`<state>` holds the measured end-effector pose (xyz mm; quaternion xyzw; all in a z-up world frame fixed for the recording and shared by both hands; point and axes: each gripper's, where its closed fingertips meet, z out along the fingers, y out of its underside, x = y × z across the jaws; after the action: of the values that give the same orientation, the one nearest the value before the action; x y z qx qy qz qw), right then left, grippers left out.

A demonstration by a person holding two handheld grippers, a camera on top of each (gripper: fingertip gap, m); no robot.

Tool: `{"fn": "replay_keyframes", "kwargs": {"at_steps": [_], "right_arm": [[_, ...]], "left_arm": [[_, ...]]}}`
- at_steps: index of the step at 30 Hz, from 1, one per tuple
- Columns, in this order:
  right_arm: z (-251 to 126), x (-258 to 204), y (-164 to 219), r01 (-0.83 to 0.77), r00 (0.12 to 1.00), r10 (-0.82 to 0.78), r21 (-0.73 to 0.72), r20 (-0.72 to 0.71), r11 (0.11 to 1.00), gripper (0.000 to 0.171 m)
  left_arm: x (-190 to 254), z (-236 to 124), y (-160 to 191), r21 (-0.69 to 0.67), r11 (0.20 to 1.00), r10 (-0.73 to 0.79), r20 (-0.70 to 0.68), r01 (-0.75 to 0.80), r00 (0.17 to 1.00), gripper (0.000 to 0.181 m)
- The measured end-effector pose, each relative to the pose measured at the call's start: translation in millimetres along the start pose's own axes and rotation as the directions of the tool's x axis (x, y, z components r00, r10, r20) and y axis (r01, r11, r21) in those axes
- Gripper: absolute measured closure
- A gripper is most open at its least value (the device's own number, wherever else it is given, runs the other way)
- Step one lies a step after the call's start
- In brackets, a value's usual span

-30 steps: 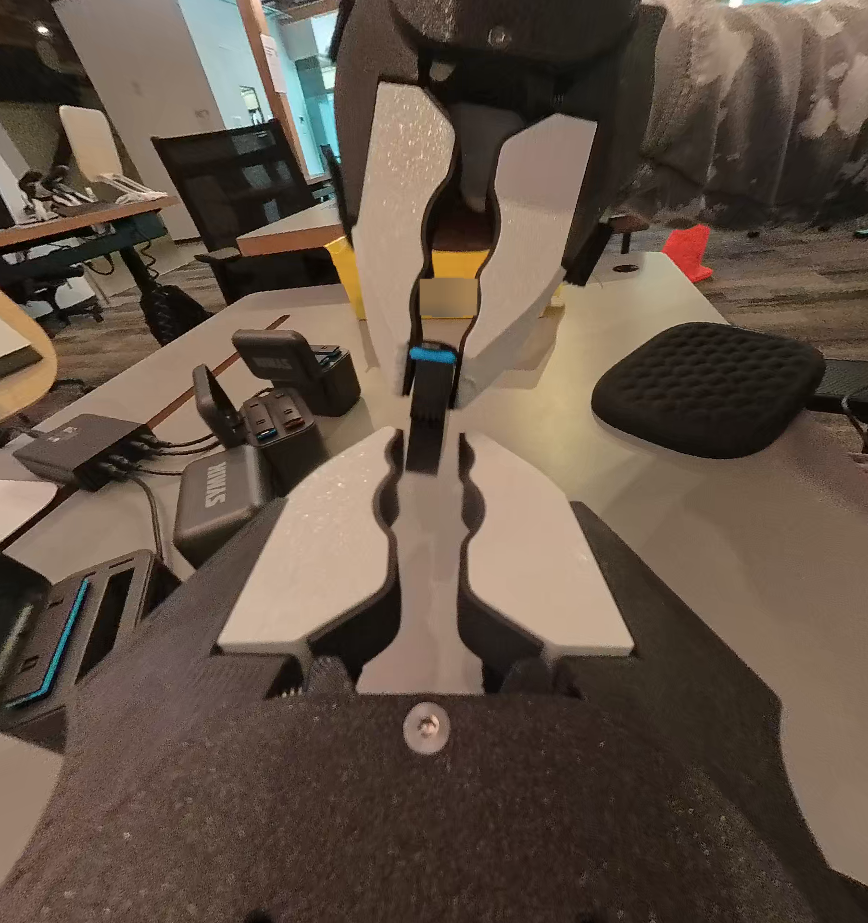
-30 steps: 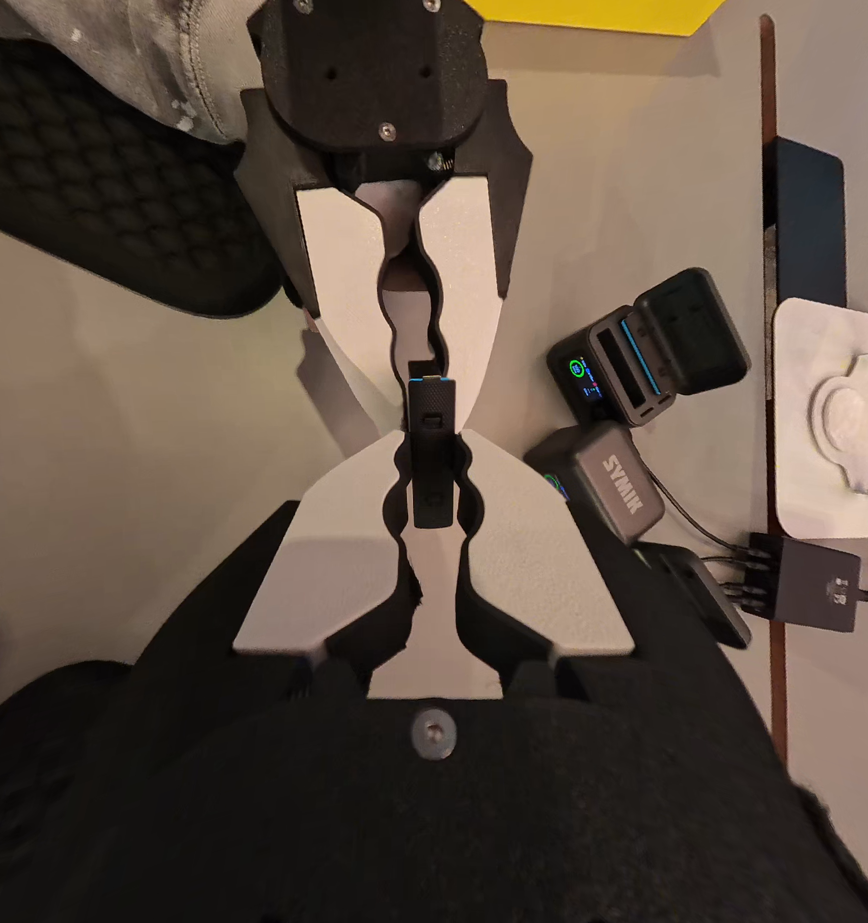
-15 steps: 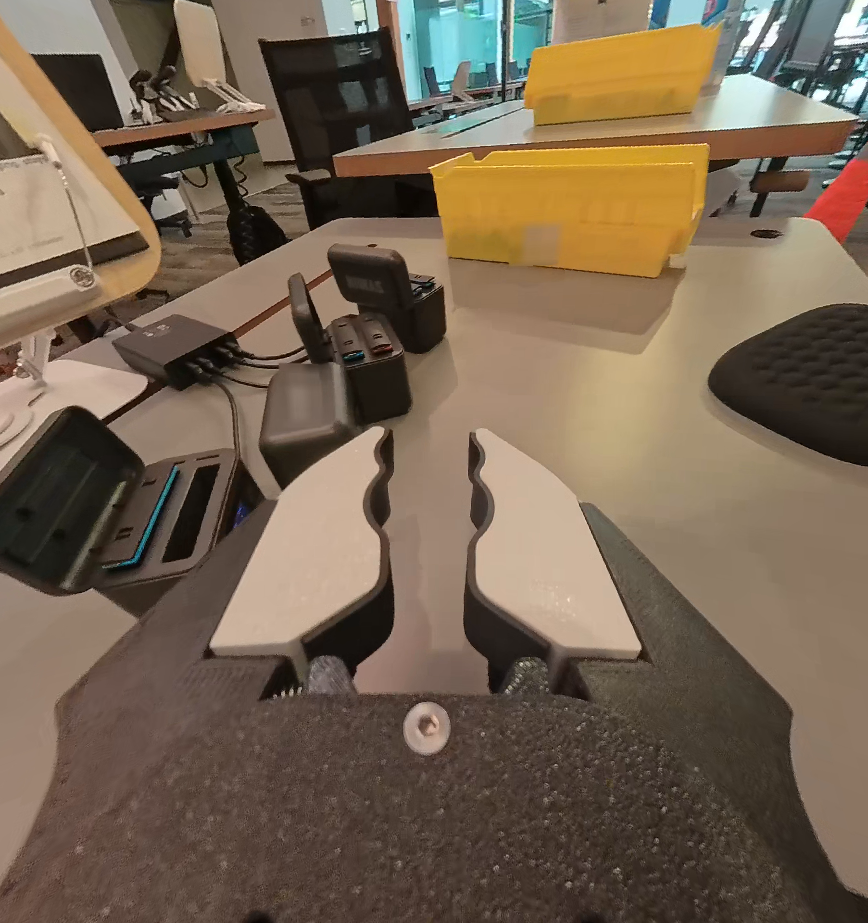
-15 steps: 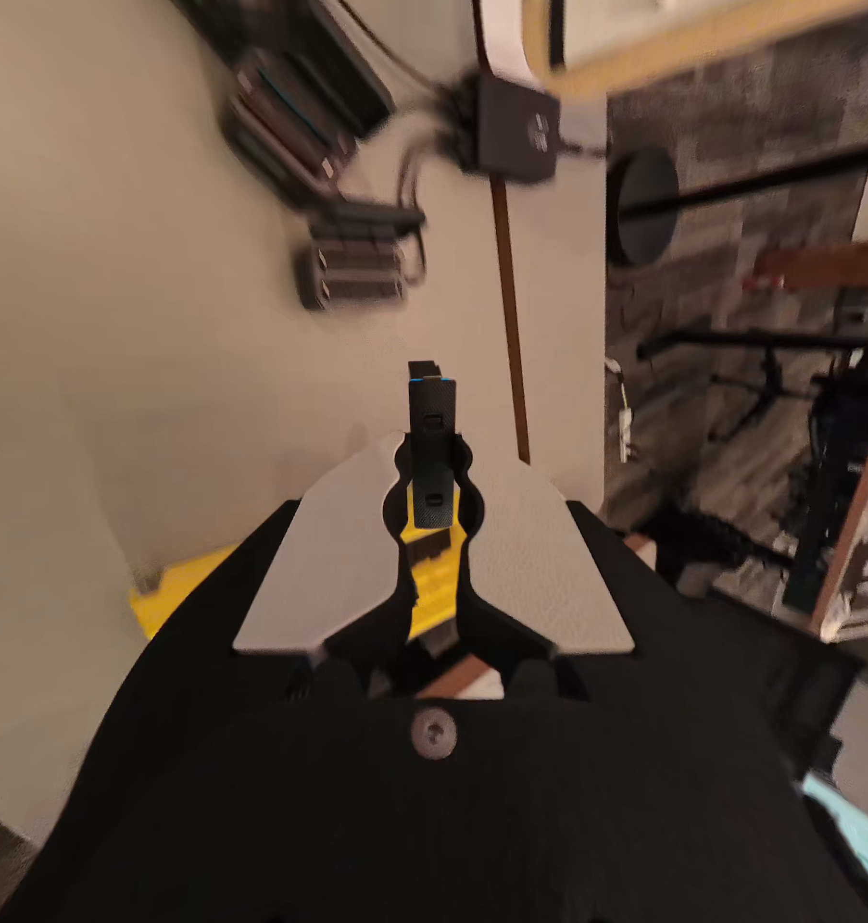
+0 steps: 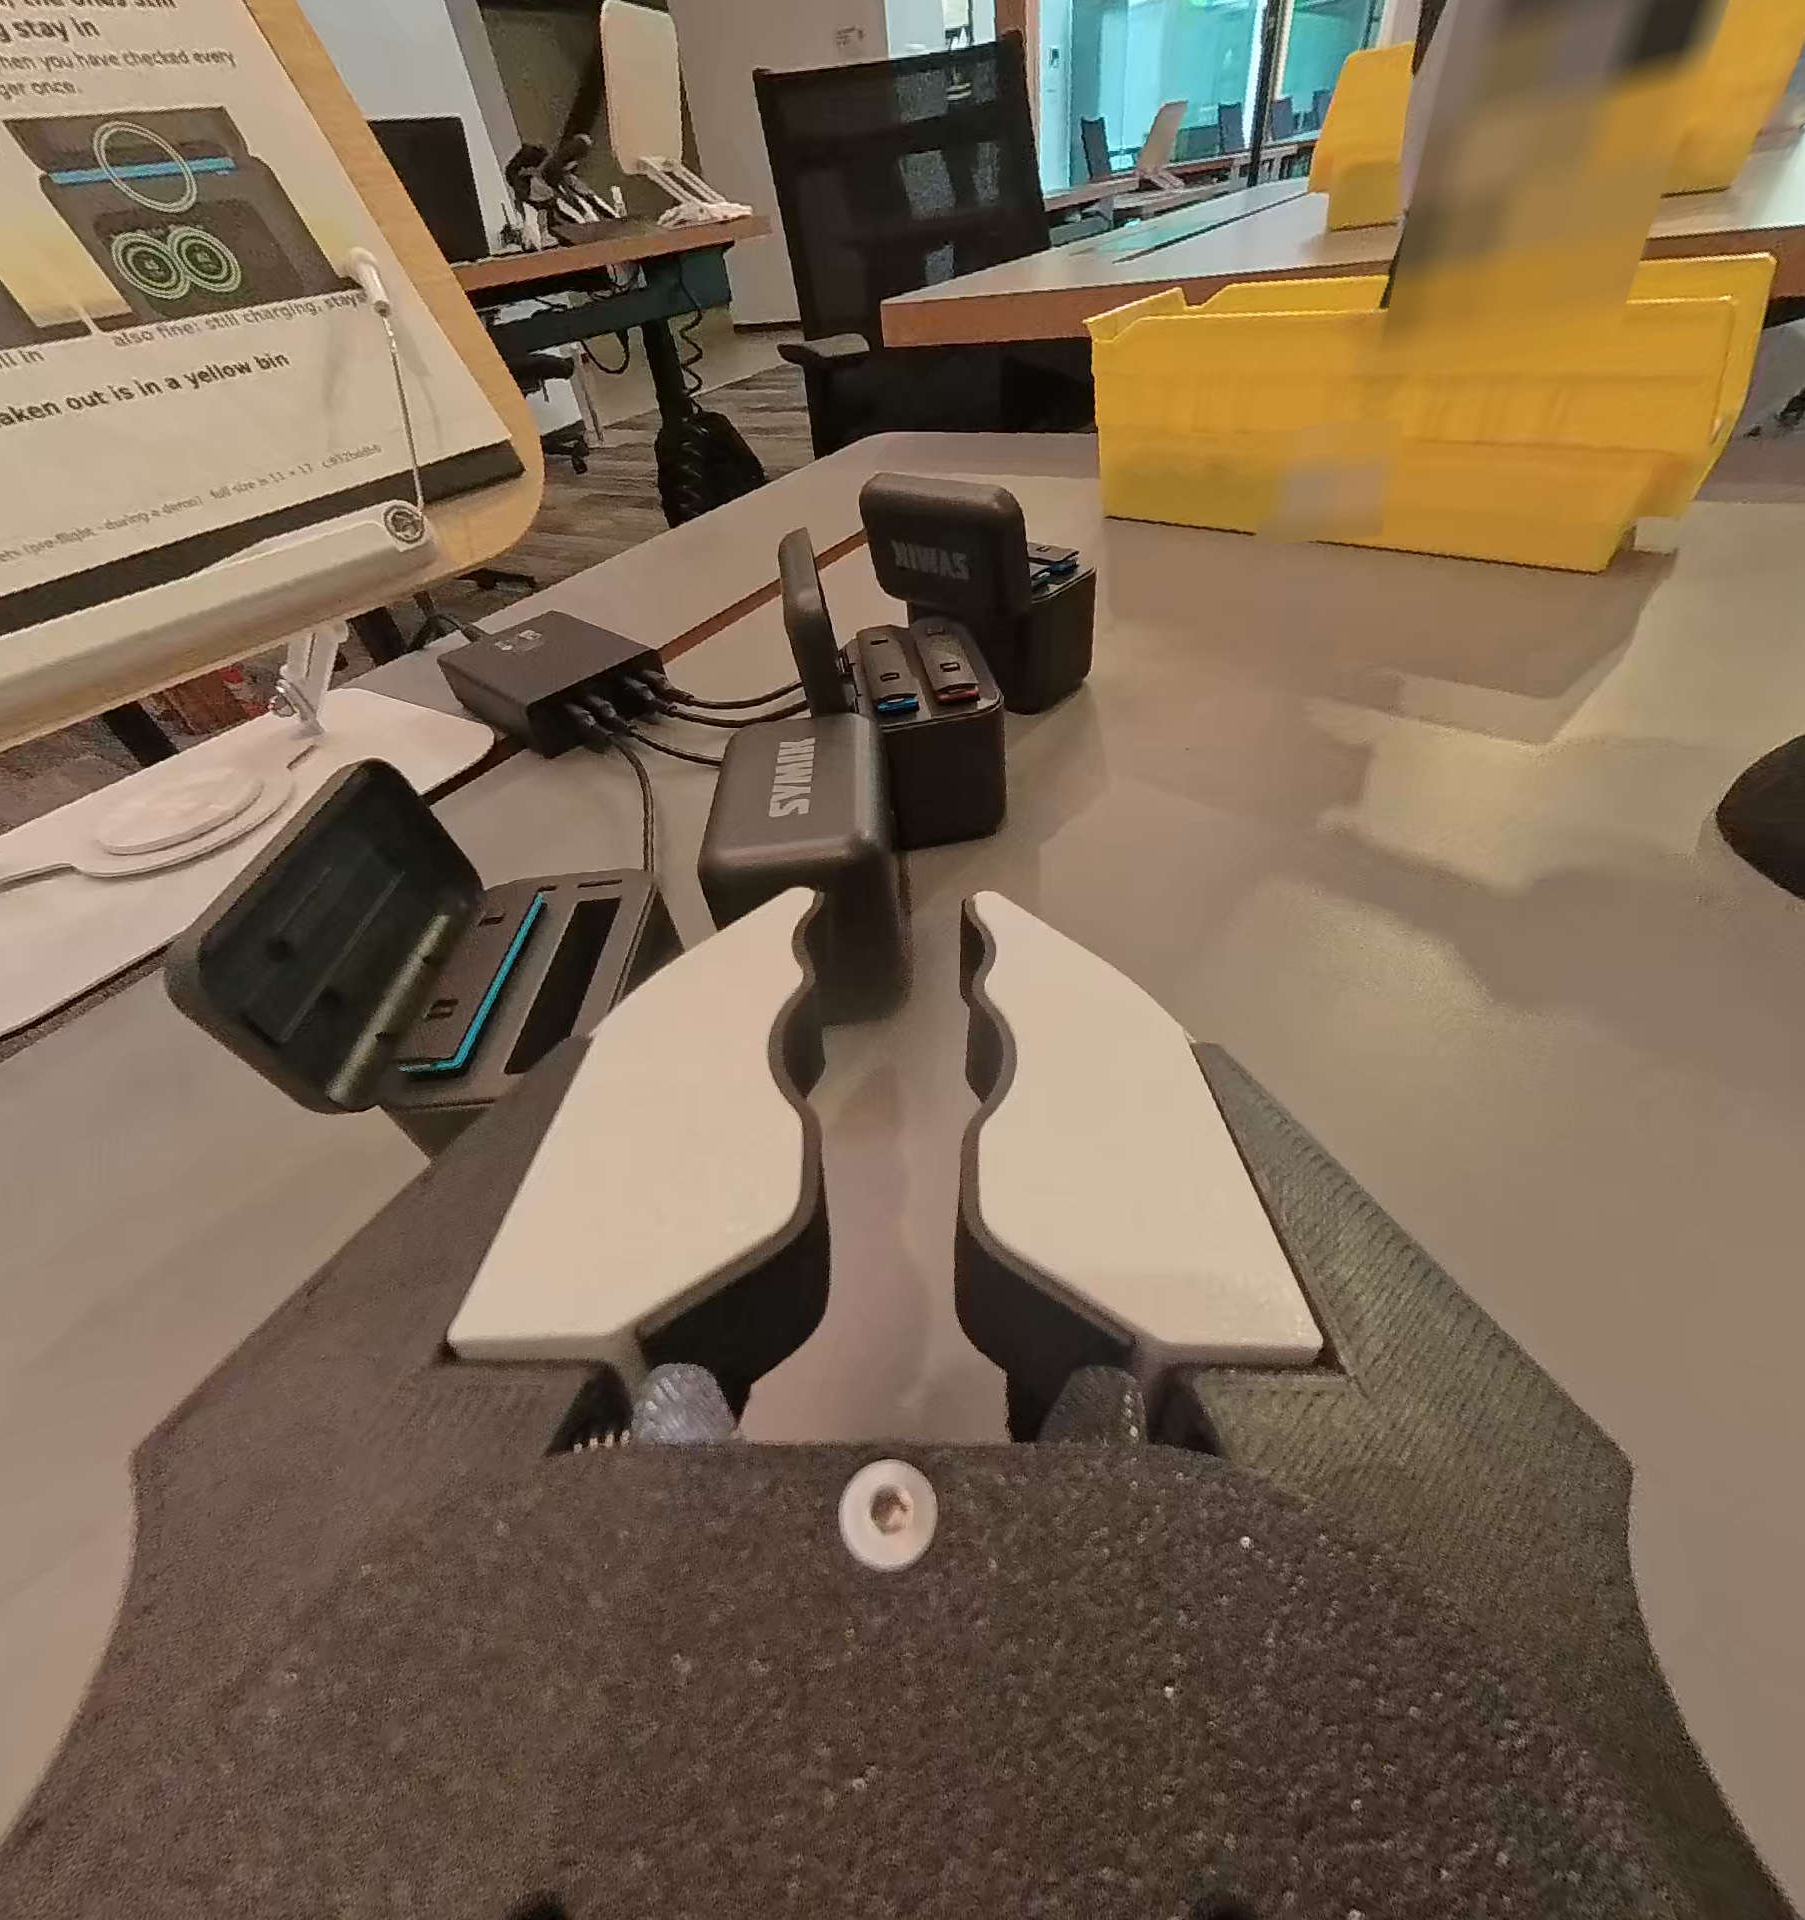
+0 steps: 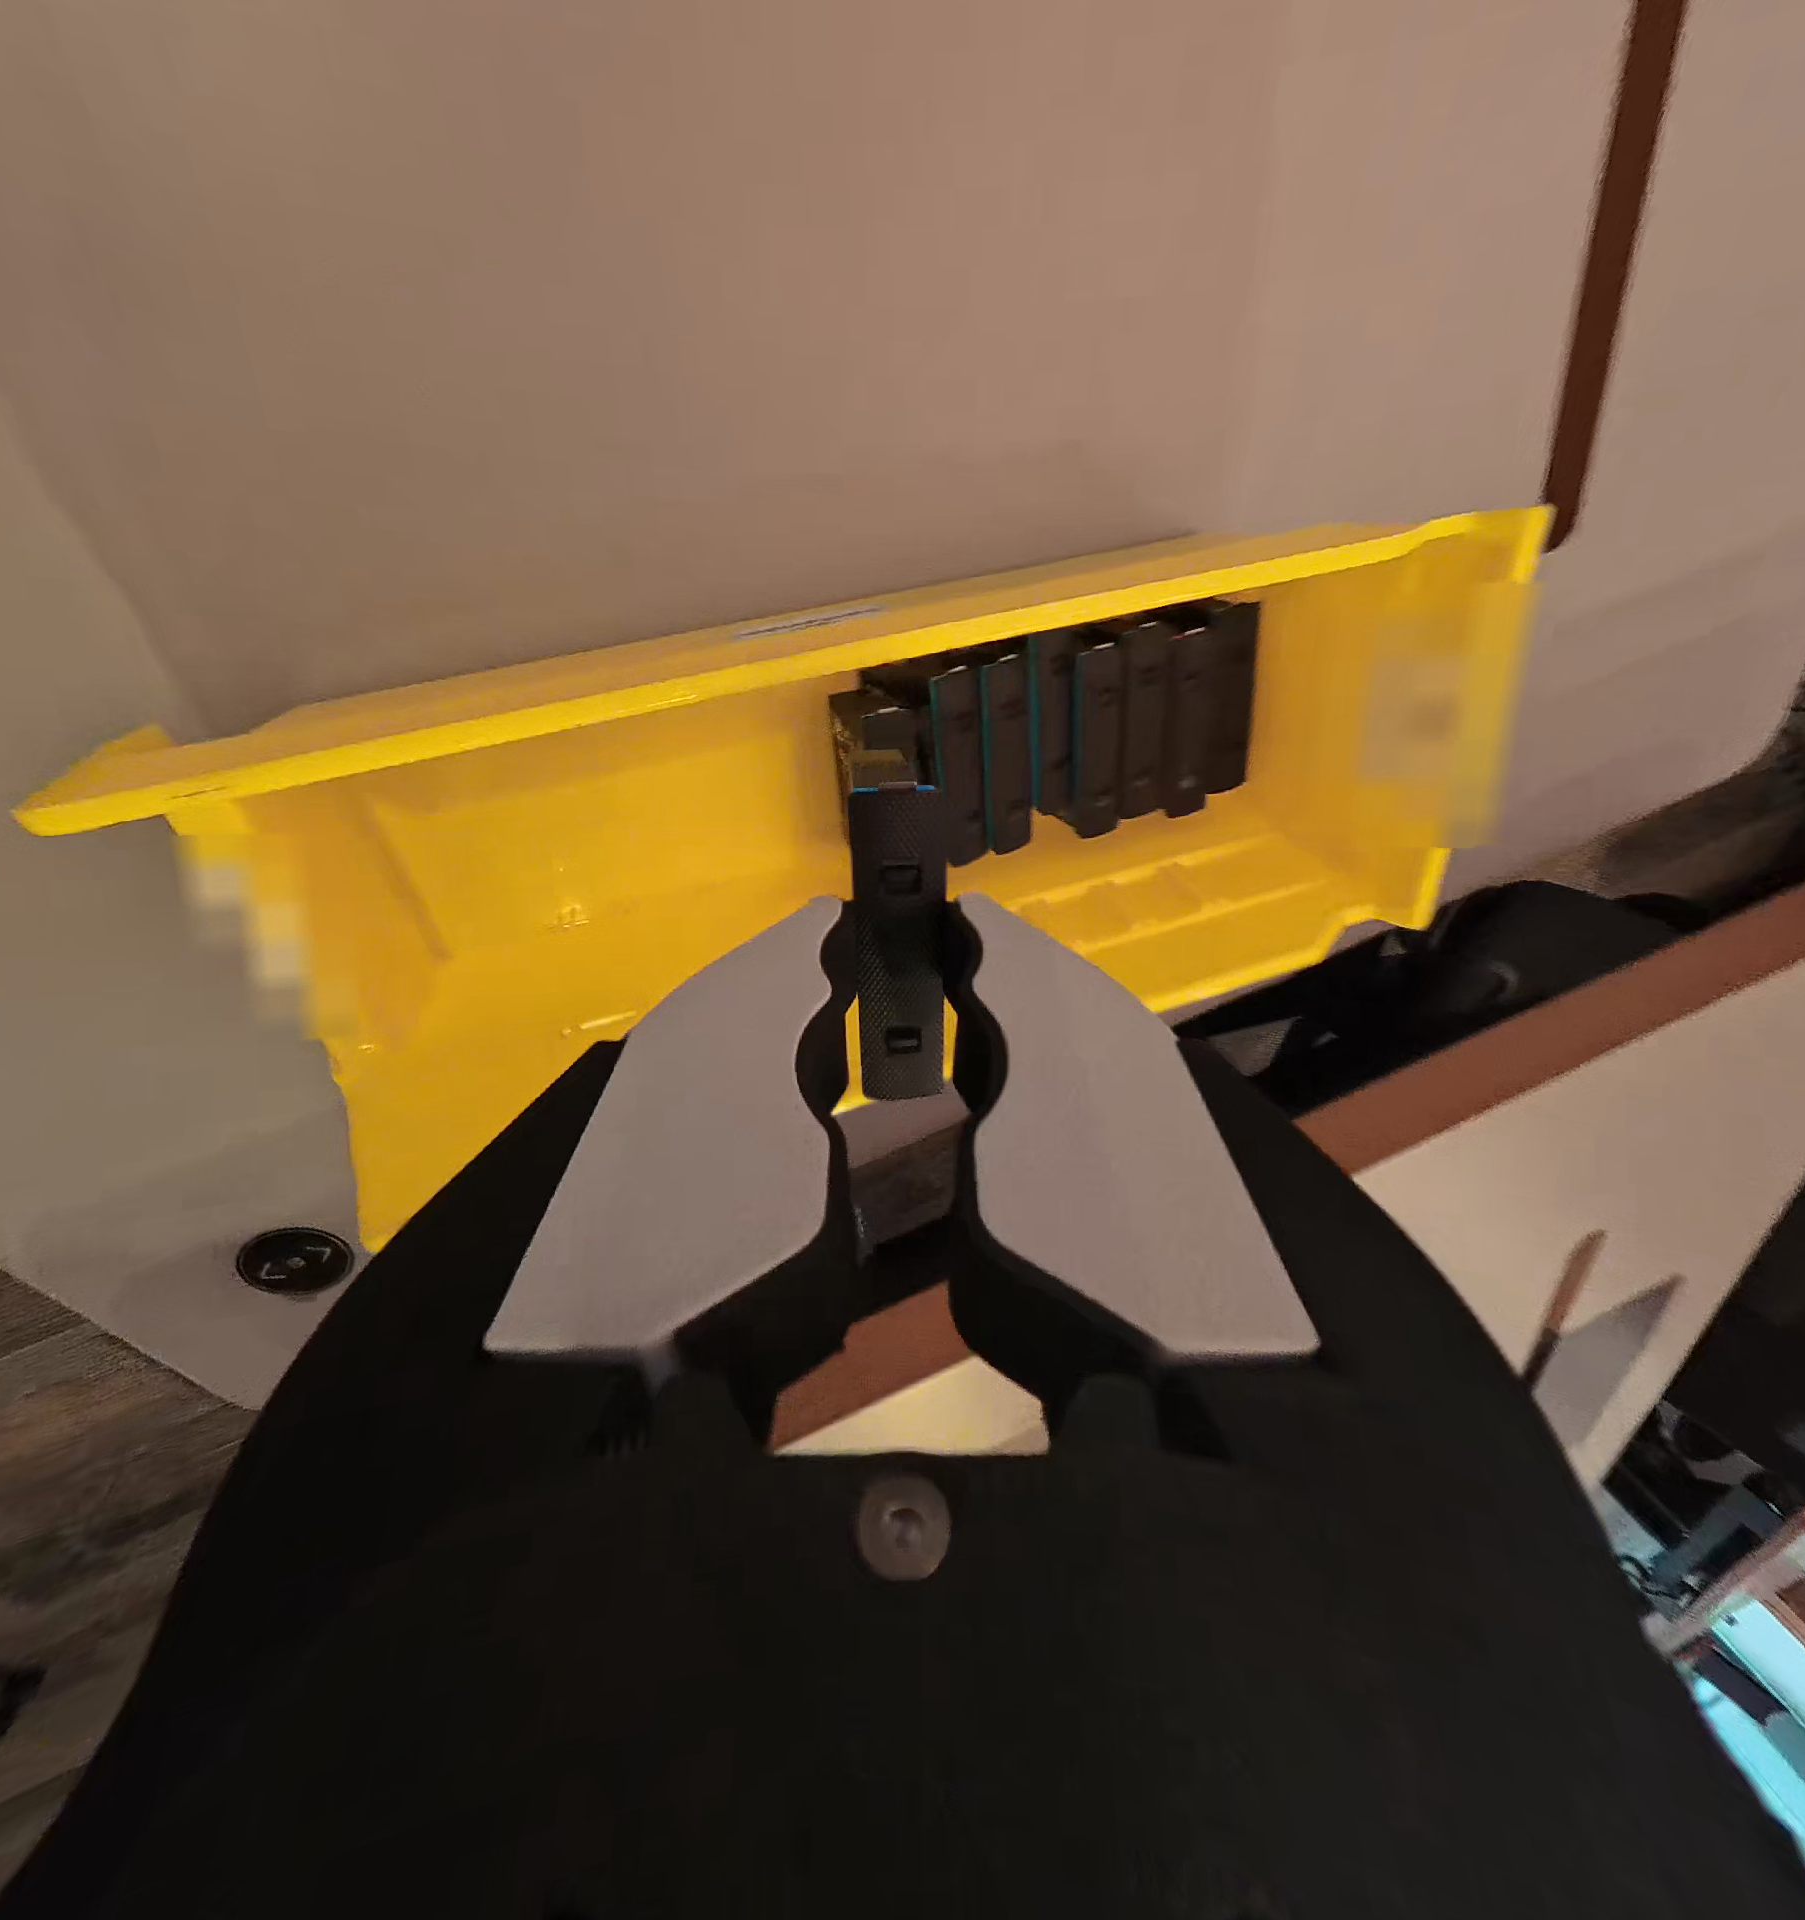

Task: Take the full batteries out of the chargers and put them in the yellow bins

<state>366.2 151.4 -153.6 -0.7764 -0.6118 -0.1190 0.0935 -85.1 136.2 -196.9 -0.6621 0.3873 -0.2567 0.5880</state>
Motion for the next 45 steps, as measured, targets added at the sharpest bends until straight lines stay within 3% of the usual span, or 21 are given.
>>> {"fn": "replay_keyframes", "kwargs": {"at_steps": [11, 23, 39, 45], "right_arm": [[56.8, -22.8, 8.6, 0.008, 0.994, -0.008, -0.002, 0.109, 1.0, 0.156], [85.3, -30.0, 10.4, 0.052, 0.994, -0.051, -0.013, 0.101, 0.999, 0.156], [78.6, -10.0, 10.8, 0.015, 0.999, -0.014, 0.005, -0.04, 1.0, 0.158], [53.0, -3.7, 0.2, -0.033, 0.996, 0.041, 0.091, -0.084, 0.995, 0.158]], "left_arm": [[-0.9, 2.0, 3.1, -0.023, 0.999, 0.029, 0.028, -0.028, 0.999, 0.16], [-0.7, 5.6, 8.3, -0.063, 0.997, 0.05, 0.04, -0.048, 0.998, 0.164], [-2.6, 7.6, 11.4, -0.088, 0.995, 0.057, 0.059, -0.051, 0.997, 0.166], [-12.3, 4.8, 10.4, -0.079, 0.997, 0.033, 0.111, -0.024, 0.993, 0.169]]}}
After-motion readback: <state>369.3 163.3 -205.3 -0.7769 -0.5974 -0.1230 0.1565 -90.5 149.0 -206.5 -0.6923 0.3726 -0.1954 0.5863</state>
